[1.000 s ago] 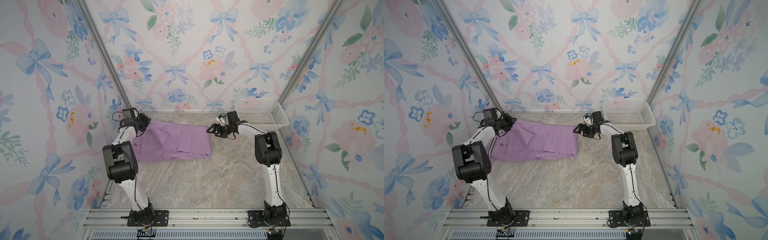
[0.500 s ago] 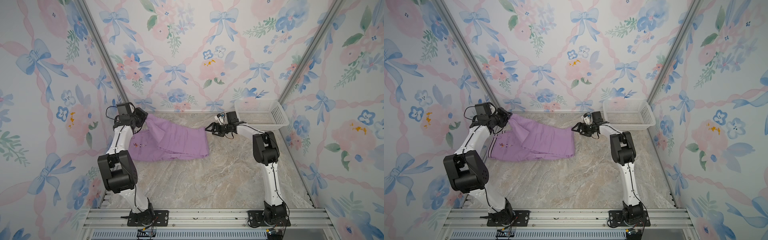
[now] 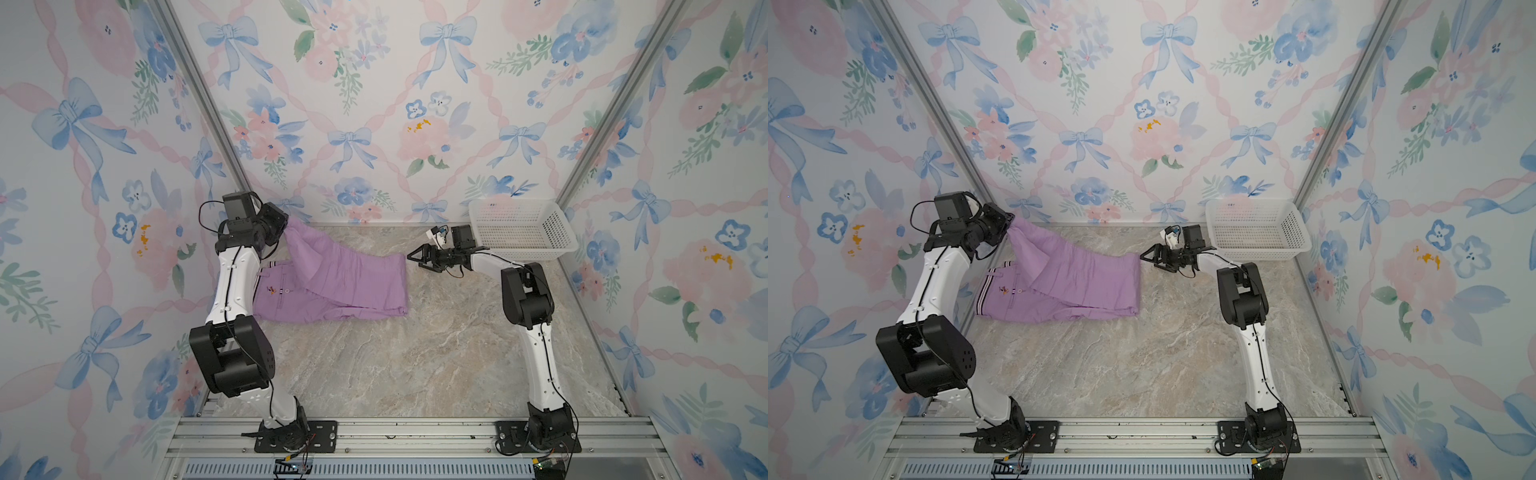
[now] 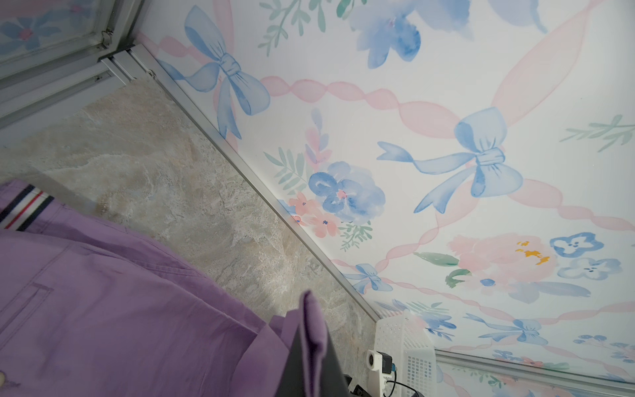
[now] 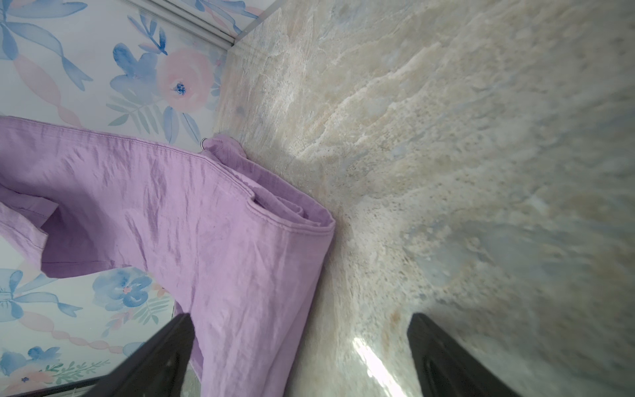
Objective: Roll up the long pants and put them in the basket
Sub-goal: Fold the long pant at the center of the board.
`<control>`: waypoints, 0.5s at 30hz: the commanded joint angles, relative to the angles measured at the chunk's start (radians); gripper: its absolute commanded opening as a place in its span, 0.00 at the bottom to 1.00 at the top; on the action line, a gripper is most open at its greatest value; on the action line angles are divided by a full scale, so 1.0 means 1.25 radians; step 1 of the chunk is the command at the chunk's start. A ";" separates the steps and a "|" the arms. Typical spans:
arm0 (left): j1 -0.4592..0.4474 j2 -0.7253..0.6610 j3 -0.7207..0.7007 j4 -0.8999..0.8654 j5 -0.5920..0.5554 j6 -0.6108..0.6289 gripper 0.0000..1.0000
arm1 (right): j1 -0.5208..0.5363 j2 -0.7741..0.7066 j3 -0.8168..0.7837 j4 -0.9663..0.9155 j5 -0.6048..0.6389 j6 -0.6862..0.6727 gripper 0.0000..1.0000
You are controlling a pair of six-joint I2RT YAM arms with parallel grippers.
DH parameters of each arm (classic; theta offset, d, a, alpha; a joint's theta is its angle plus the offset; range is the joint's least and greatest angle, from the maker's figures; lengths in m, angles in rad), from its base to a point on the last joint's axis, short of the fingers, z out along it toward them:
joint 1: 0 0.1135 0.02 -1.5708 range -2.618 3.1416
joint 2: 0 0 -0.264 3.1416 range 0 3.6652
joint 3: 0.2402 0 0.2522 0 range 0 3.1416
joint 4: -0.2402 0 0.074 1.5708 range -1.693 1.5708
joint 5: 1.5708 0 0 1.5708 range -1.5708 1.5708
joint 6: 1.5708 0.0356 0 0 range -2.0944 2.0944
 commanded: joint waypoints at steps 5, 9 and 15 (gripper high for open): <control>0.031 -0.015 -0.075 -0.033 -0.087 0.065 0.02 | 0.009 0.063 -0.029 -0.057 0.030 0.026 0.98; 0.089 -0.010 -0.111 -0.037 -0.210 0.121 0.44 | 0.010 0.058 -0.034 -0.057 0.030 0.027 0.98; 0.086 -0.031 -0.129 -0.045 -0.544 0.203 0.98 | 0.022 0.055 -0.018 -0.092 0.030 0.017 0.98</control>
